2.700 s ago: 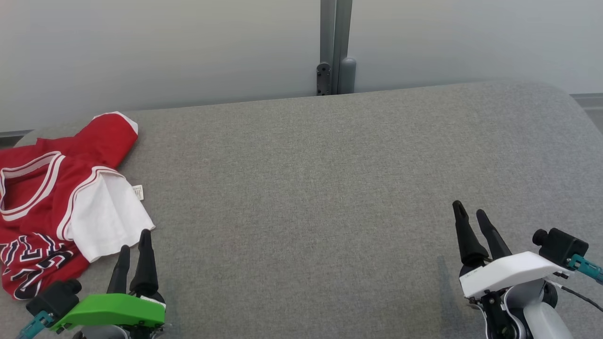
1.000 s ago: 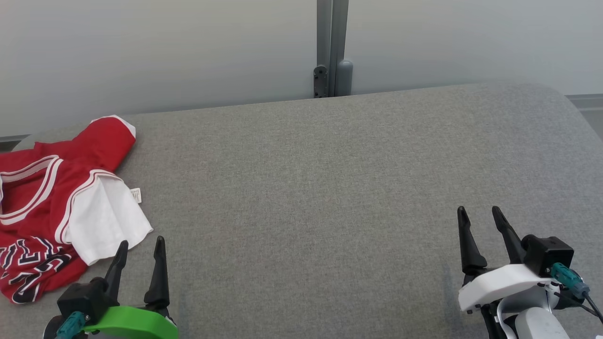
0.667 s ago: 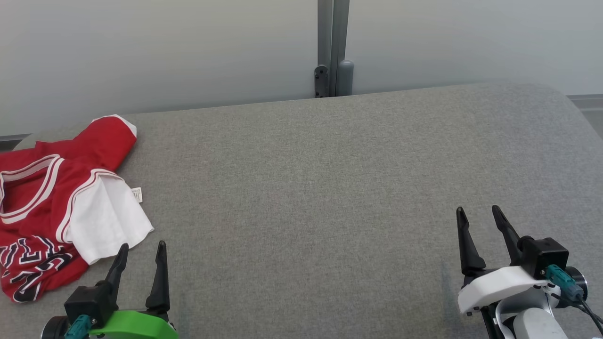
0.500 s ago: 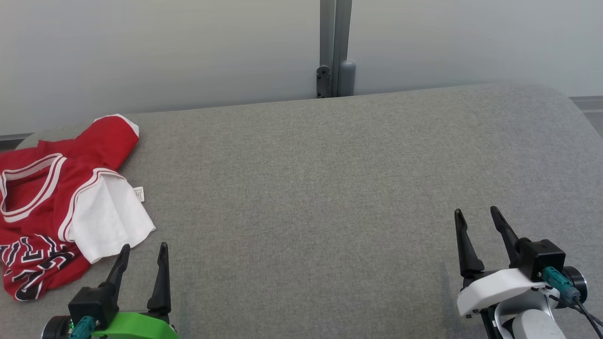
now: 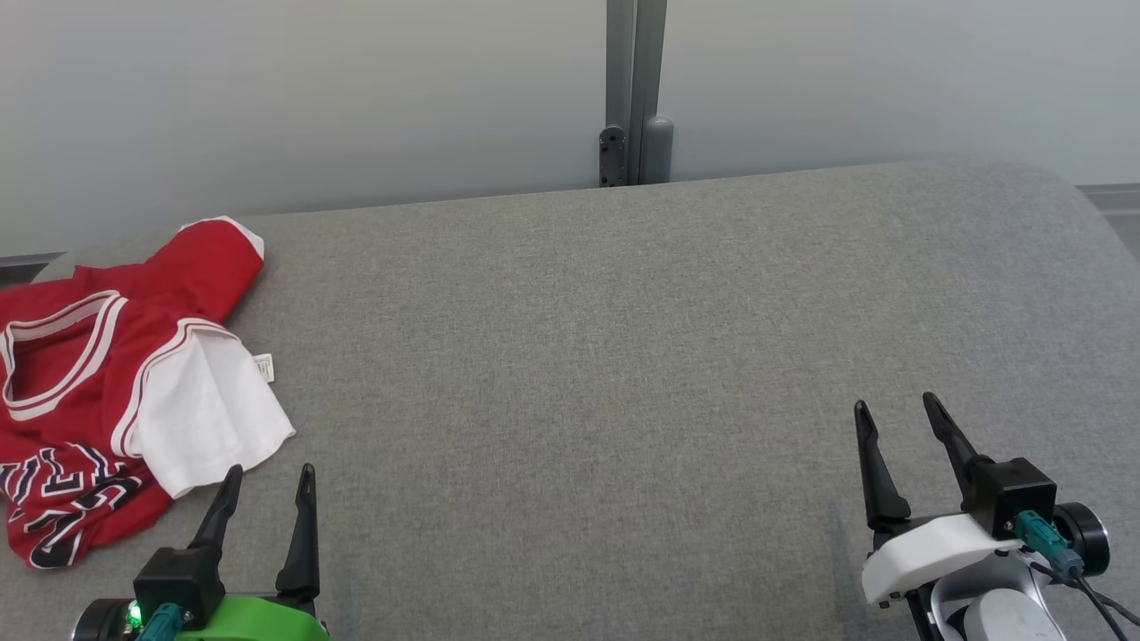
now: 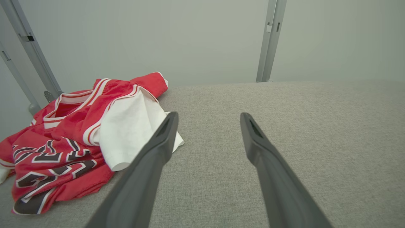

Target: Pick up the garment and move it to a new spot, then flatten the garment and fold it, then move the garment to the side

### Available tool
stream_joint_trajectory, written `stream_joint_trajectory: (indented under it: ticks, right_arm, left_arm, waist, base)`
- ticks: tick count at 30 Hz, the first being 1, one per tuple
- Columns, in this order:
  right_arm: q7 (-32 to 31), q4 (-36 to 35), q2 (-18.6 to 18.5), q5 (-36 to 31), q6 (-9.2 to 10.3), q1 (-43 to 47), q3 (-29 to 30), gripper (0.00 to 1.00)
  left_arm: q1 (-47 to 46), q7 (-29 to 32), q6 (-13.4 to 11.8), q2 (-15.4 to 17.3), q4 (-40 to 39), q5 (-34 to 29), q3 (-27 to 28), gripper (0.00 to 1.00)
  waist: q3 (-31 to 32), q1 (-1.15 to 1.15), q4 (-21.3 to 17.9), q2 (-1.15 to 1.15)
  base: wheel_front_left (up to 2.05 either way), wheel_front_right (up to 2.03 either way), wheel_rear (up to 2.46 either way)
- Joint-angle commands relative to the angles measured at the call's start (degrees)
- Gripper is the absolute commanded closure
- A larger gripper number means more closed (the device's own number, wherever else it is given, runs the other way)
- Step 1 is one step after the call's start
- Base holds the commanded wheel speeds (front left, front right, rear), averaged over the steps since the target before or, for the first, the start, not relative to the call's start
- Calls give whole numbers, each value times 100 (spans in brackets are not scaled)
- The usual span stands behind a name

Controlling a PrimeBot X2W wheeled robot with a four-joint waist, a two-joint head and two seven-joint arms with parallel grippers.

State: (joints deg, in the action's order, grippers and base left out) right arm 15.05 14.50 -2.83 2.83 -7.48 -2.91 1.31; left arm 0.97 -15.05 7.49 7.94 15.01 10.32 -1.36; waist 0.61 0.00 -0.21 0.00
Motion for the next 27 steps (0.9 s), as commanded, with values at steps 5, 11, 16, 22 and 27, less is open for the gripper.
stream_joint_trajectory:
  ticks: [5, 11, 16, 22, 27]
  right_arm:
    - [20, 1, -13, 6, -2, 37, 29, 0]
    - [20, -10, -13, 13, -2, 37, 19, 0]
    - [19, -69, -12, 61, -2, 130, -12, 0]
    - [19, -53, -13, 69, -1, 164, -181, 0]
    - [19, -14, -11, 178, -1, 6, -507, 0]
  left_arm:
    - [30, -19, 0, -22, 20, 83, 45, 0]
    - [0, -18, 0, -20, 49, 115, 49, 0]
    - [-136, -12, 0, -39, 79, 115, -25, 0]
    - [-124, -12, 0, -39, 111, 135, -8, 0]
    - [18, -12, 0, -8, 101, 197, 116, 0]
  waist:
    - [-5, 0, 0, 0]
    - [-20, 0, 30, 0]
    - [4, 0, 355, 0]
    - [41, 0, 1249, 0]
    - [48, 0, 1877, 0]
  base:
    - [0, 0, 0]
    - [0, 0, 0]
    - [0, 0, 0]
    - [0, 0, 0]
    - [0, 0, 0]
